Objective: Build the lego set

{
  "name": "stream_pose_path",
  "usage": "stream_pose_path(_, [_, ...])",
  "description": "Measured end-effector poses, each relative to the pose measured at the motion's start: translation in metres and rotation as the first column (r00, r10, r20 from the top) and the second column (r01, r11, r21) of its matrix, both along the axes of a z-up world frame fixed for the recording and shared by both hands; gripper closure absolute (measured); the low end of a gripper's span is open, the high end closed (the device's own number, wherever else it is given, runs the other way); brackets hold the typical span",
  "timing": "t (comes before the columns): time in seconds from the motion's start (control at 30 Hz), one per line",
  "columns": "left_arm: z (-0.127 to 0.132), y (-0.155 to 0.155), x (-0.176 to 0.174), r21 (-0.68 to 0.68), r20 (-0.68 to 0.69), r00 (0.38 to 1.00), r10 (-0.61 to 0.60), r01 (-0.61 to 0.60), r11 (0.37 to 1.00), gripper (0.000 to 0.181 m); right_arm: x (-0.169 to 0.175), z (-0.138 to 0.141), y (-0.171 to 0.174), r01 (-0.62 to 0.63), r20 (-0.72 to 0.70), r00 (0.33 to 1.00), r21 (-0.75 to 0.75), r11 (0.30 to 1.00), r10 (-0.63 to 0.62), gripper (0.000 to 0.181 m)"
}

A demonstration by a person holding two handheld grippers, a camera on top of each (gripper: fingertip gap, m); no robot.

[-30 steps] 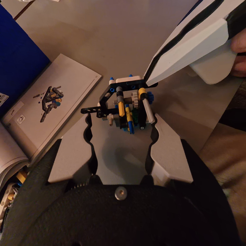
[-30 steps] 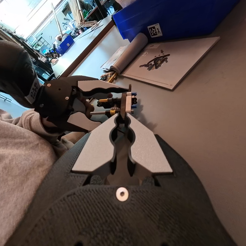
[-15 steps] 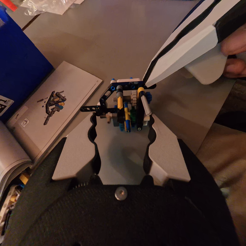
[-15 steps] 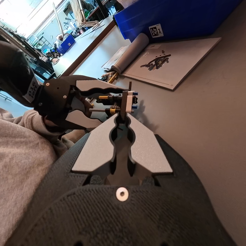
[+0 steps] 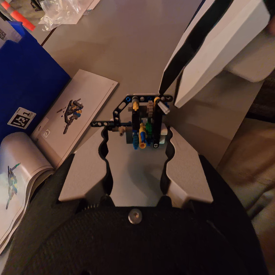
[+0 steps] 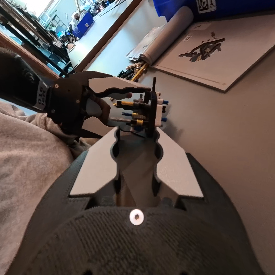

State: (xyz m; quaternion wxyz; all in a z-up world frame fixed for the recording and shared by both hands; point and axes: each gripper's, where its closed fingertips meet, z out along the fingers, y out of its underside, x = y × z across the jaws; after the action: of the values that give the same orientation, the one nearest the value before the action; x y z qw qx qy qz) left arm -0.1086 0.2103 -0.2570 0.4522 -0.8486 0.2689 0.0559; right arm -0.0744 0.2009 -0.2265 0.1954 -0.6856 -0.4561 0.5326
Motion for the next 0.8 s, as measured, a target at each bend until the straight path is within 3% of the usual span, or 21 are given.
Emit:
stream_pose_path(0.4, [-0.001,-0.002,0.000,-0.017,0.007,1.000,-0.017,0.017,1.000,0.103,-0.002,0.001,0.005,0.019,-0.033,0.999,-0.029,0.999,-0.020,0.104])
stream_pose_path(0.63, [-0.005,-0.017,-0.002,-0.143,0.018,0.992,-0.125,0.126,0.982,0.103,0.001,0.006,0.008,-0.008,-0.069,0.998,-0.168,0.986,-0.003,0.106])
stream_pose_path(0.8, [-0.006,-0.026,-0.007,-0.190,0.001,0.979,-0.203,0.200,0.961,0.103,-0.009,-0.001,-0.006,-0.037,-0.019,0.999,-0.149,0.988,0.035,0.103])
